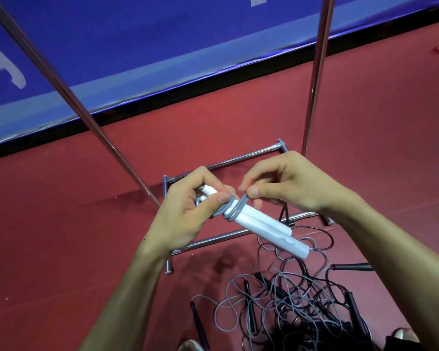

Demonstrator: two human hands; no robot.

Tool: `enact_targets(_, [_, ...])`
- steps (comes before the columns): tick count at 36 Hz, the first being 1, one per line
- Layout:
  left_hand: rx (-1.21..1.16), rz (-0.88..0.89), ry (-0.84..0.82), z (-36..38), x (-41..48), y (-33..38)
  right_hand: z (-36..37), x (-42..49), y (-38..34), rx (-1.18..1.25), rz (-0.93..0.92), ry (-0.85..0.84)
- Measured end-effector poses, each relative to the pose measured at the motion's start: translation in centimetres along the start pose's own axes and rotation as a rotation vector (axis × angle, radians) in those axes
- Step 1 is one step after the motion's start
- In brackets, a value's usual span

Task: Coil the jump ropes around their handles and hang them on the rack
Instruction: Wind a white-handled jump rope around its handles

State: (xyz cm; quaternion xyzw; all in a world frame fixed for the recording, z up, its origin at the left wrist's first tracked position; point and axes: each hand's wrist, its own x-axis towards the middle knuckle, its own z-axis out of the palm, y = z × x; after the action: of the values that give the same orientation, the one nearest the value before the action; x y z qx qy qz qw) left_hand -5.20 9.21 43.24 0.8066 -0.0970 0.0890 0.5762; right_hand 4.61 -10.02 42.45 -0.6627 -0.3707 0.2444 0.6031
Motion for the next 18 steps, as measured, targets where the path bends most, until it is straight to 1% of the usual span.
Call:
enact_targets(3, [-0.041,0.013,-0.012,0.2,-0.1,0.4,-0.1,-0.2,0.1,0.114,0.030,0.012])
enact_targets(6, [-0.056,0.032,-0.028,0.5,-0.1,0.8,-0.1,-0.4,0.2,0.070,0.027,0.018])
enact_targets(9, [-0.081,0.042,-0.037,0.6,-0.1,1.1,-0.1,-0.4,0.3,0.019,-0.004,0.071])
enact_targets(11, [-0.098,0.041,-0.026,0.5,-0.1,1.1,0.0,-0.3,0.3,0.035,-0.011,0.080])
enact_targets(14, [-0.143,0.023,0.003,0.4,-0.1,0.8,0.1,-0.1,0.3,0.143,-0.002,0.063])
enact_targets(18, [-0.281,0.005,0.044,0.5,-0.1,0.6,0.1,0.0,0.8,0.195,-0.029,0.057])
